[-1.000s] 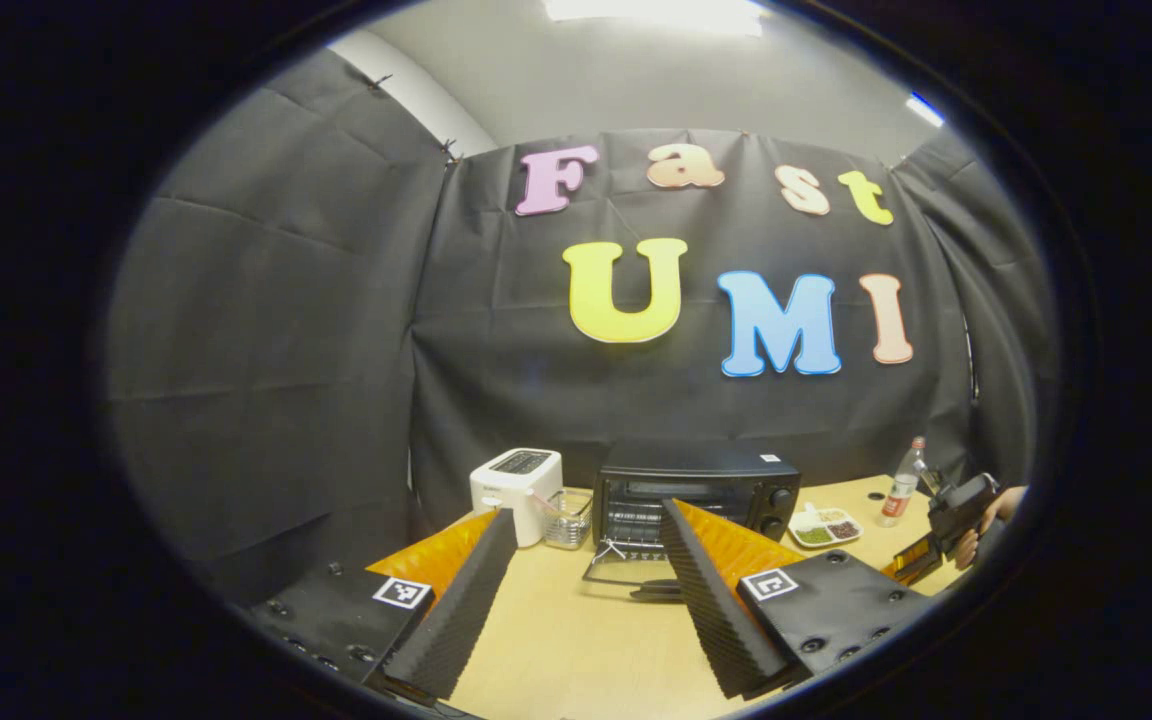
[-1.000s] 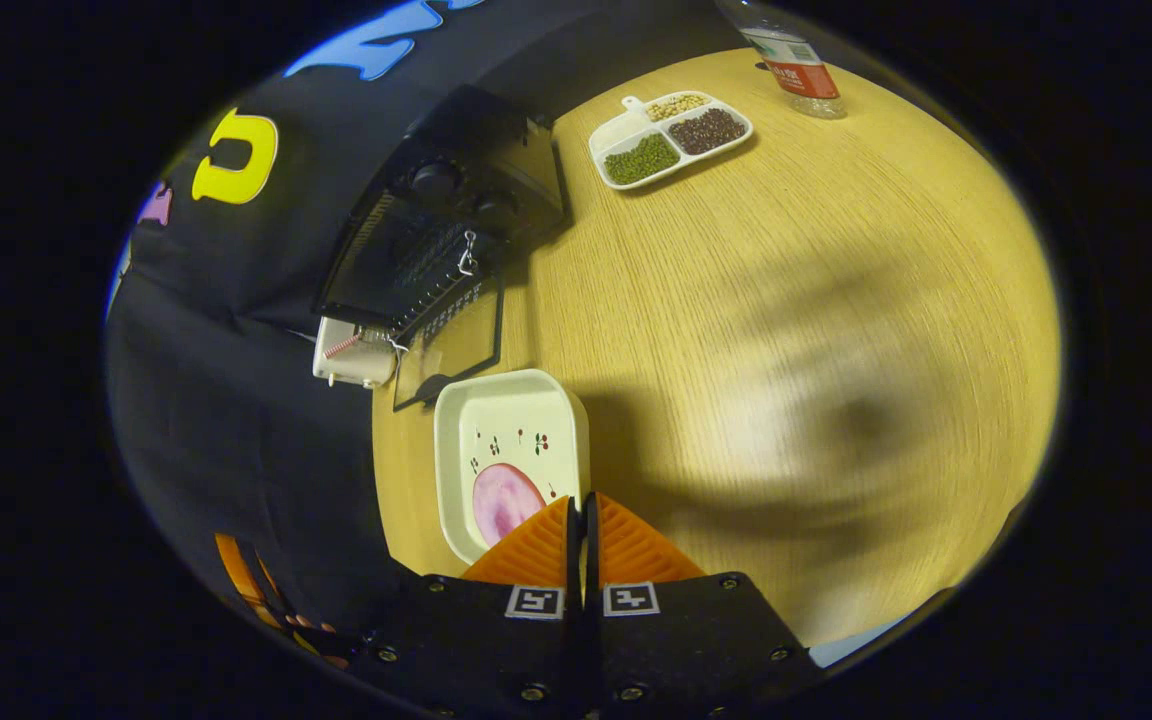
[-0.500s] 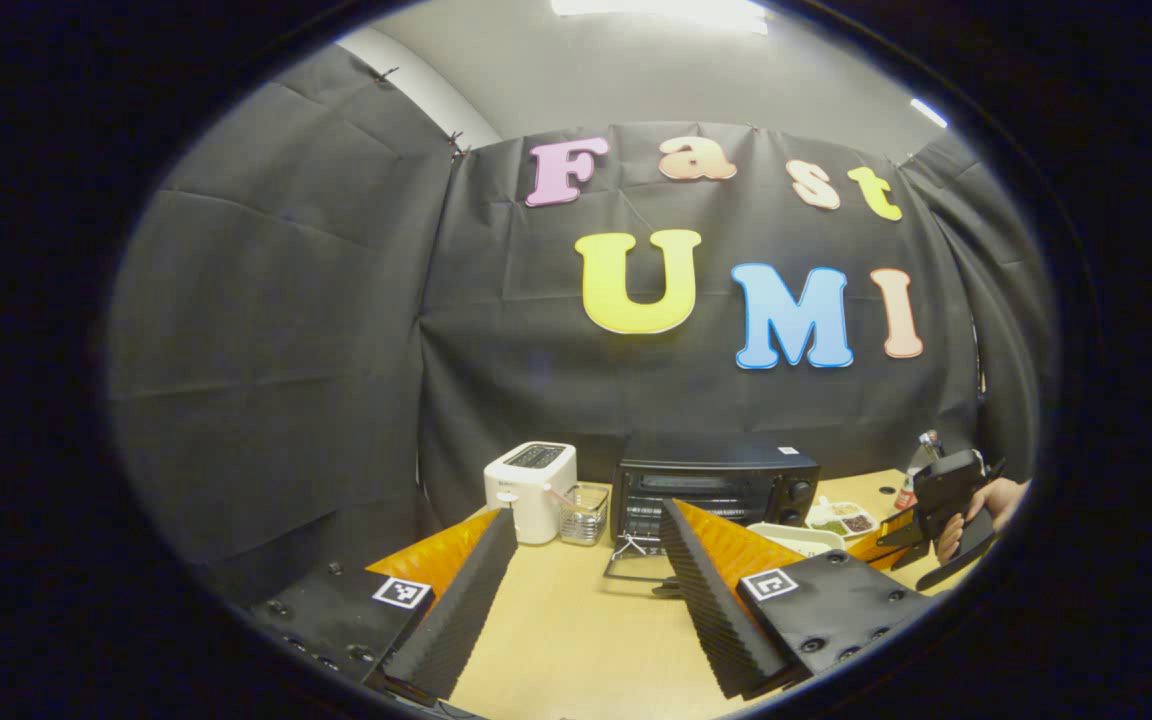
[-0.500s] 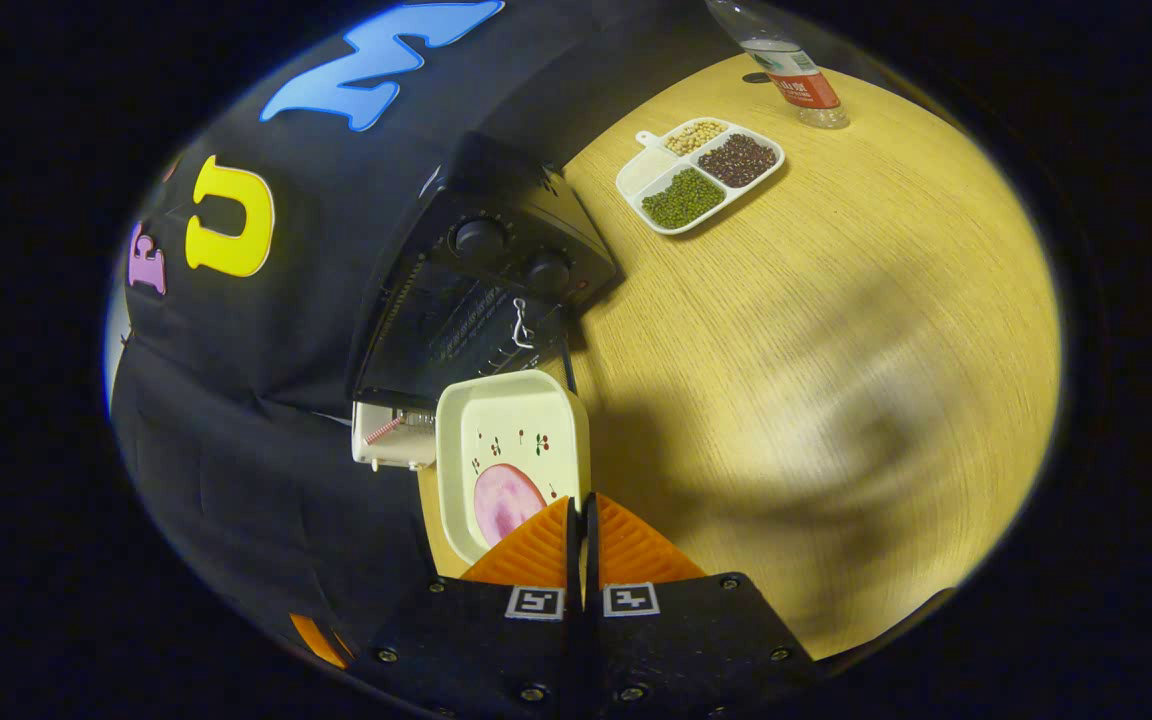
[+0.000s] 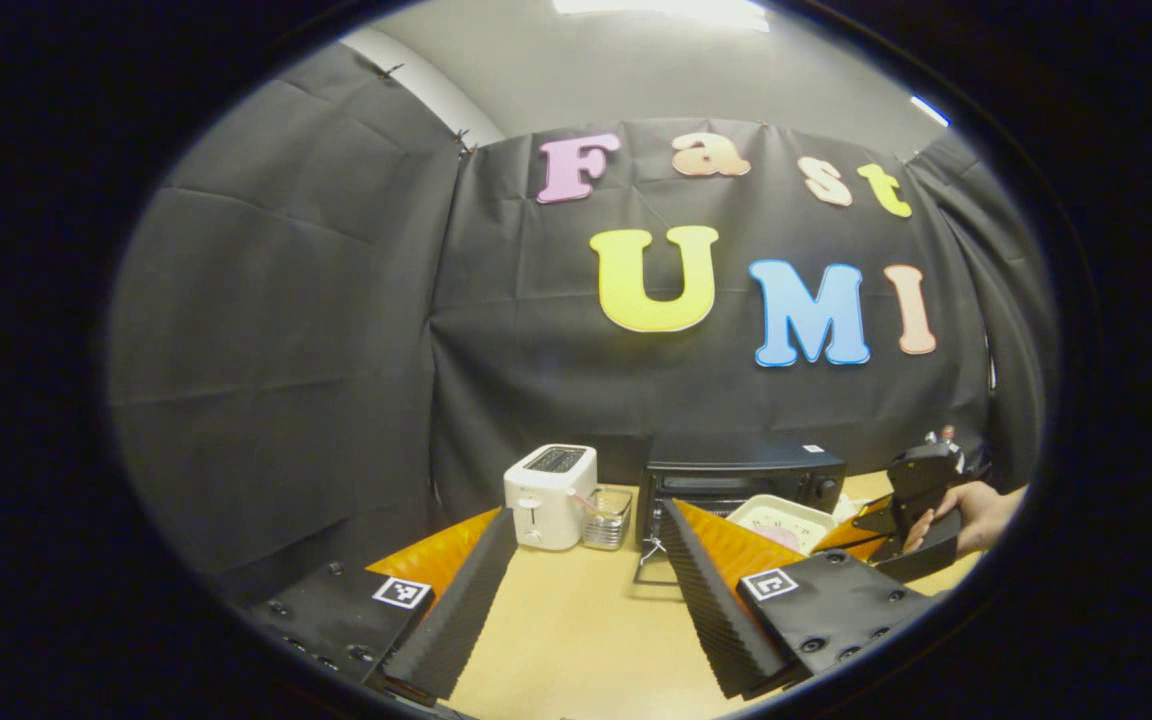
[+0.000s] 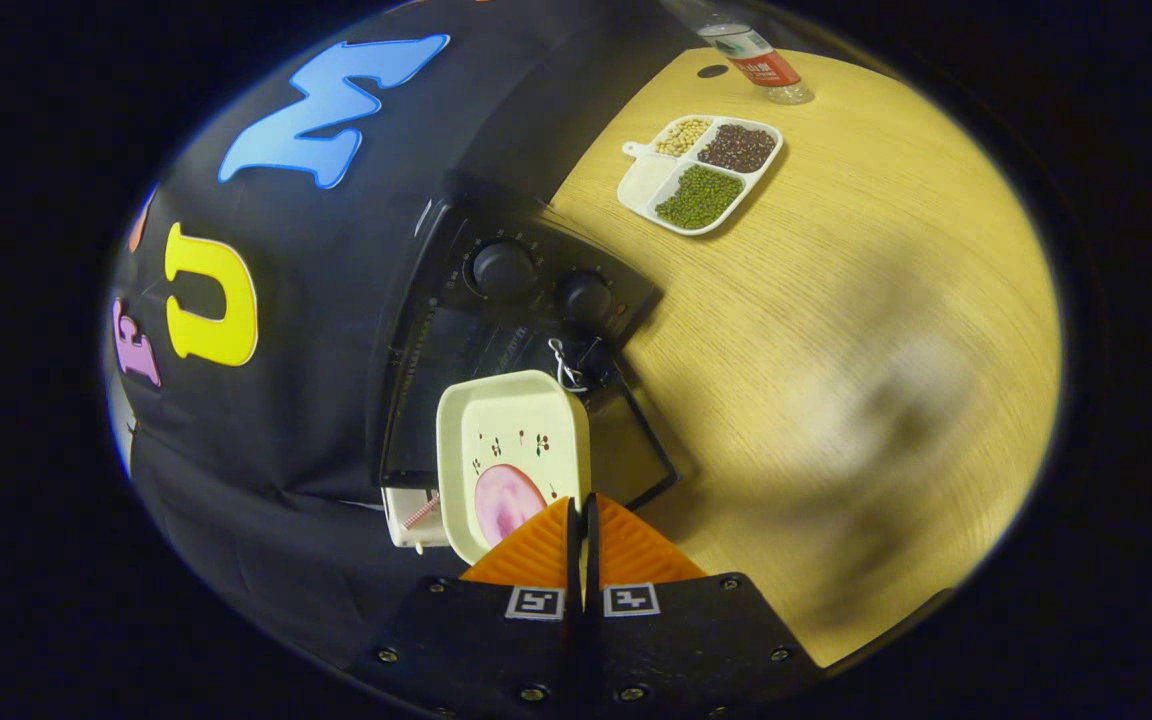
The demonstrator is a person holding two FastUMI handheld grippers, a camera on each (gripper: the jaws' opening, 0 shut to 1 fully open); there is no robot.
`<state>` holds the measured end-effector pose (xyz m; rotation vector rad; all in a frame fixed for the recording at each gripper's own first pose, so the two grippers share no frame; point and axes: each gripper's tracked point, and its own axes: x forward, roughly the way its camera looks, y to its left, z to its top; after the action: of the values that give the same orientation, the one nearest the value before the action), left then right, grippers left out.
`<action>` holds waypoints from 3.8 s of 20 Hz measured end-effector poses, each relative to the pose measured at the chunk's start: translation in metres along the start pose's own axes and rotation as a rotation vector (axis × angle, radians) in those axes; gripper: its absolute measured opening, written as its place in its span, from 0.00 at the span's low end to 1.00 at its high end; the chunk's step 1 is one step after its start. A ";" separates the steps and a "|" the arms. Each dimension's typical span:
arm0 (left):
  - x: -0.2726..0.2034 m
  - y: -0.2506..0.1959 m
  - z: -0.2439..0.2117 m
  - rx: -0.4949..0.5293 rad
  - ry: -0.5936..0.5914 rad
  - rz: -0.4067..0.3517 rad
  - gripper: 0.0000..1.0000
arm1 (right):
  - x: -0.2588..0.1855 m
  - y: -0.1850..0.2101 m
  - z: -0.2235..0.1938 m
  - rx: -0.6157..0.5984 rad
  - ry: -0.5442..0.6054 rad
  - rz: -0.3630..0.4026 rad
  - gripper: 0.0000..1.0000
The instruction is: Open the electric oven with the left hand, put the food in, and close the electric oven.
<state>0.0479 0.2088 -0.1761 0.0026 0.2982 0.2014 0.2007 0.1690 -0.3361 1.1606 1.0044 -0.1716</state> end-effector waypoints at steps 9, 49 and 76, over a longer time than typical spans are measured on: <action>0.020 0.037 -0.015 0.022 0.041 0.025 0.97 | 0.064 0.036 -0.005 0.199 -0.080 0.016 0.01; 0.048 -0.076 -0.056 -0.003 0.130 -0.237 0.97 | -0.053 0.068 0.013 -0.449 -0.269 0.229 0.97; 0.131 -0.201 -0.276 0.002 0.612 -0.441 1.00 | -0.226 0.007 0.108 -1.015 -0.856 -0.128 0.97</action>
<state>0.1293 0.0304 -0.4846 -0.1241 0.8971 -0.2463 0.1357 0.0008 -0.1623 0.0339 0.2808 -0.1970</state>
